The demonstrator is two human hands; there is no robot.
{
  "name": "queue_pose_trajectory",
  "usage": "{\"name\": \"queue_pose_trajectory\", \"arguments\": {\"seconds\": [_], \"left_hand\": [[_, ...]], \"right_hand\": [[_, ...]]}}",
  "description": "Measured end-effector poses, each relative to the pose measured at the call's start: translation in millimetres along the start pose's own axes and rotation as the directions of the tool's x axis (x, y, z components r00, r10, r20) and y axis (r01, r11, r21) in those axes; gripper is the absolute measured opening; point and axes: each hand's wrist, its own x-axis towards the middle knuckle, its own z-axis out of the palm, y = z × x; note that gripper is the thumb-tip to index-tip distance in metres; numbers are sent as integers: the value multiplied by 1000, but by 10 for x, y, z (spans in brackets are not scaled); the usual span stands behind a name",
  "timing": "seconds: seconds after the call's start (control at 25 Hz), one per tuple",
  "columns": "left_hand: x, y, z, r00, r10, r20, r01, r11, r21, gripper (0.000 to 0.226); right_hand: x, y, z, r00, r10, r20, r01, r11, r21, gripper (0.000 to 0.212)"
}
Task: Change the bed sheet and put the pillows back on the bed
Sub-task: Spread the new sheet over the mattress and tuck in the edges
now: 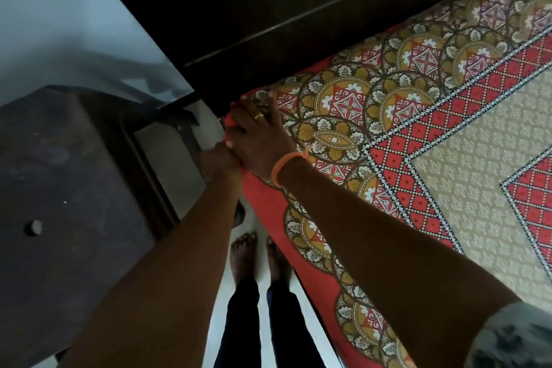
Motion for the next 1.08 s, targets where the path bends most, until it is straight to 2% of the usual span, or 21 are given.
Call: {"name": "queue_pose_trajectory", "arguments": {"seconds": [0.04, 0.08, 0.12, 0.16, 0.2, 0.24, 0.28, 0.36, 0.44, 0.52, 0.56, 0.6, 0.64, 0.68, 0.72, 0.76, 0.8, 0.88, 0.92, 0.96, 1.08], "left_hand": [[-57, 67, -28, 971, 176, -160, -141, 968, 210, 41], [-95, 148, -47, 878, 414, -238, -305, 870, 387, 35], [-107, 182, -30, 750, 644, -150, -532, 722, 442, 30], [-194, 208, 4, 638, 769, 35, -704, 565, 431, 28], [-263, 214, 43, 544, 809, 221, -803, 427, 416, 33], [-292, 151, 91, 465, 790, 399, -858, 291, 424, 41], [-310, 97, 126, 436, 740, 512, -863, 183, 471, 47], [-241, 99, 154, 406, 690, 599, -870, 92, 484, 50], [-268, 133, 97, 475, 652, 591, -798, 36, 602, 53], [-385, 149, -3, 561, 626, 542, -675, -34, 737, 56], [-497, 124, -57, 547, 638, 542, -653, -79, 753, 57], [-629, 58, -107, 489, 651, 581, -672, -144, 726, 56], [-772, -53, -142, 397, 651, 647, -727, -207, 655, 55], [-968, -199, -139, 310, 614, 726, -785, -265, 560, 55], [-1155, -375, -99, 231, 555, 799, -835, -307, 456, 56], [-1325, -568, -34, 152, 485, 861, -871, -347, 349, 58], [-1463, -772, 39, 77, 416, 906, -885, -389, 254, 57], [-1621, -1175, 92, -7, 255, 967, -861, -493, 124, 59], [-1629, -1350, 42, -11, 191, 982, -828, -552, 98, 62], [-1603, -1506, -70, -4, 151, 989, -800, -594, 88, 66], [-1606, -1841, -646, 71, 38, 997, -758, -648, 79, 77]], "right_hand": [[9, 78, -37, 994, 21, -103, -14, 998, 68, 40], [-24, 207, -35, 964, 182, -193, -155, 977, 149, 36], [-106, 334, -32, 898, 379, -223, -328, 915, 234, 37], [-233, 411, -12, 802, 570, -177, -514, 810, 281, 46], [-347, 414, 45, 714, 688, -128, -643, 717, 270, 57], [-411, 370, 112, 688, 722, -72, -696, 685, 215, 65], [-425, 301, 136, 701, 712, -42, -700, 698, 155, 69], [-363, 202, 139, 738, 674, -14, -670, 736, 102, 68], [-369, 168, 120, 788, 615, 37, -615, 781, 109, 64], [-528, 111, 105, 914, 396, 94, -404, 911, 89, 61], [-666, 86, 78, 960, 253, 120, -266, 957, 115, 60], [-821, 71, 36, 981, 149, 122, -169, 971, 172, 60], [-1005, 68, -6, 990, 118, 72, -133, 960, 245, 58], [-1244, 87, -21, 985, 168, -36, -149, 939, 311, 54], [-1524, 128, 17, 946, 290, -144, -222, 905, 362, 51], [-1835, 180, 89, 873, 456, -176, -354, 838, 416, 52], [-2165, 216, 175, 778, 616, -120, -519, 739, 430, 59], [-2790, 115, 405, 564, 821, 92, -800, 515, 308, 79], [-3008, -37, 527, 494, 856, 155, -858, 450, 248, 83], [-3166, -242, 623, 470, 861, 194, -877, 430, 215, 82], [-3457, -985, 721, 495, 807, 324, -869, 453, 199, 75]]}}
